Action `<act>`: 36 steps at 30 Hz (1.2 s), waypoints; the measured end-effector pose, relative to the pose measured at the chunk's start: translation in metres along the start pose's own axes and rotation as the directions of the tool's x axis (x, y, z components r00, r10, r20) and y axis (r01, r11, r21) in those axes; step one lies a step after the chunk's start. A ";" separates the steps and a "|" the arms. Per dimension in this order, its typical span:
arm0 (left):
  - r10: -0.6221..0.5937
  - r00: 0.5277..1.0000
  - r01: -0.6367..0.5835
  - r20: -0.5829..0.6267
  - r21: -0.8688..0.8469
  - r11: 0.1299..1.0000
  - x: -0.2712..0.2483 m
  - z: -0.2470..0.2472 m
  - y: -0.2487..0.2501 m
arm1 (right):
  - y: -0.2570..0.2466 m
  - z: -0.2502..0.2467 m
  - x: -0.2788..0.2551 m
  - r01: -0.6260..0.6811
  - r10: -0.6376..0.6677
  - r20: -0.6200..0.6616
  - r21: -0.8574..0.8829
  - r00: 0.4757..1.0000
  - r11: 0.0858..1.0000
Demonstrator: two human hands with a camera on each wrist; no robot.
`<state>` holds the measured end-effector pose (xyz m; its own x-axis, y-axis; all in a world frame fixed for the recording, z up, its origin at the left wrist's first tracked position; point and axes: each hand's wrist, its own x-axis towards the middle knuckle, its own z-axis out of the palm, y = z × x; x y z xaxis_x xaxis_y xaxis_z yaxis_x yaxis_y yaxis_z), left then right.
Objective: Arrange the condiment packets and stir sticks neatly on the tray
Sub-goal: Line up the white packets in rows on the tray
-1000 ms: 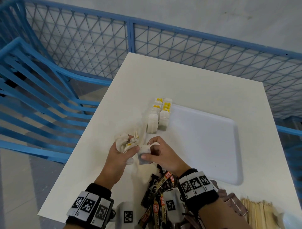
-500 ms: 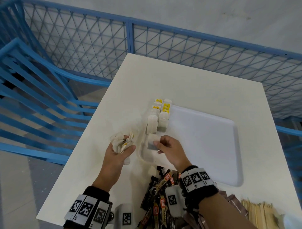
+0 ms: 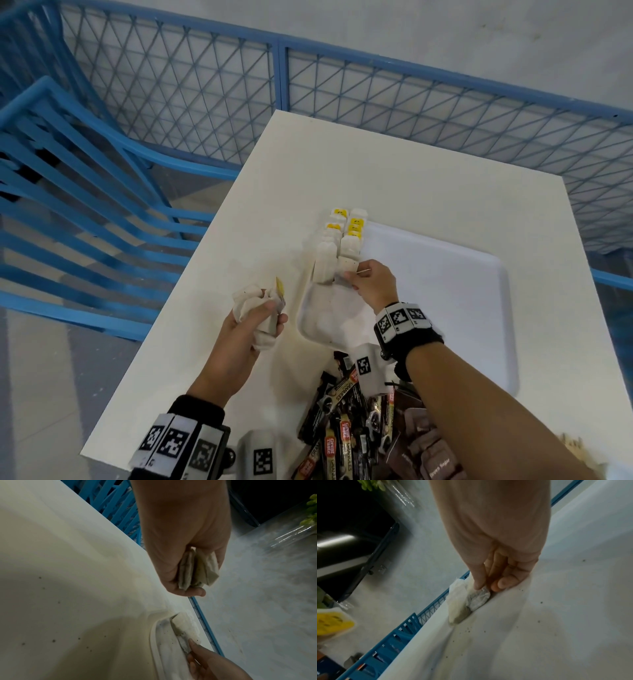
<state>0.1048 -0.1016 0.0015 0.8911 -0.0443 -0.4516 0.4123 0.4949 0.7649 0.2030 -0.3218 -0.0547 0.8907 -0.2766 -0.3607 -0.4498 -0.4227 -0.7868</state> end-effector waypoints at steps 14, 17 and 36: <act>-0.127 0.990 0.129 0.064 -0.027 0.991 -0.002 0.005 0.003 | -0.038 0.003 -0.051 0.197 -0.204 0.100 0.080 0.974 0.977; -0.130 0.988 0.130 0.081 0.000 0.992 -0.005 0.007 0.003 | -0.052 0.000 -0.075 0.135 -0.184 0.448 0.139 0.875 0.981; -0.166 0.986 0.168 -0.032 0.077 0.983 -0.013 -0.005 0.000 | -0.011 0.008 -0.049 0.074 -0.088 0.166 0.087 0.982 0.993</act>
<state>0.0920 -0.0971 0.0054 0.8037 -0.0978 -0.5869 0.5696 0.4117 0.7114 0.1649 -0.2973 -0.0326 0.9253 -0.0914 -0.3681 -0.3750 -0.3653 -0.8520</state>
